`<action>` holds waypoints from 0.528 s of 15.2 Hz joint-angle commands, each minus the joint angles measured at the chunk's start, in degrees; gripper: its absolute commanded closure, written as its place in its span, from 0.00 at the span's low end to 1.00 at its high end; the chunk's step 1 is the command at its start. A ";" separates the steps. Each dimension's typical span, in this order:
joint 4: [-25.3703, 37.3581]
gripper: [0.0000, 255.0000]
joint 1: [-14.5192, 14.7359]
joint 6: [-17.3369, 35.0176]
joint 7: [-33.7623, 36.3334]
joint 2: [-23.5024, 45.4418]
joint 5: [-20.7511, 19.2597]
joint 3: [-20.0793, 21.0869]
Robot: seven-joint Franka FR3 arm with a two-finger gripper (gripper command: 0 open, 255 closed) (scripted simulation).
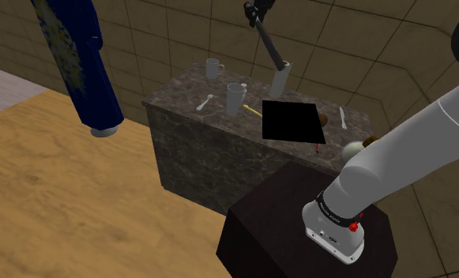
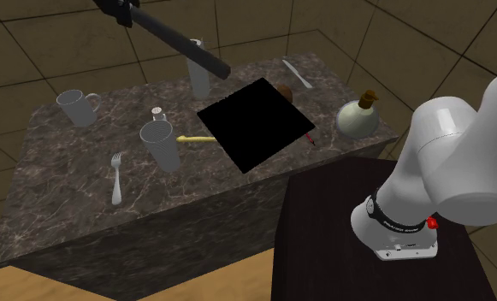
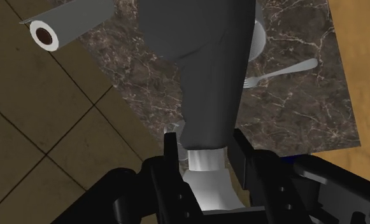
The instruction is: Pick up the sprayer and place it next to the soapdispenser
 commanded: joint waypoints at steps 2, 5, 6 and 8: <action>-0.68 1.00 -0.31 -0.50 -1.42 -1.60 0.48 -0.72; -5.57 1.00 -1.27 0.82 -4.72 -6.27 1.25 -3.11; -7.05 1.00 -1.56 1.18 -5.85 -7.74 1.43 -3.94; -9.77 1.00 -2.11 1.78 -8.13 -10.56 1.69 -5.68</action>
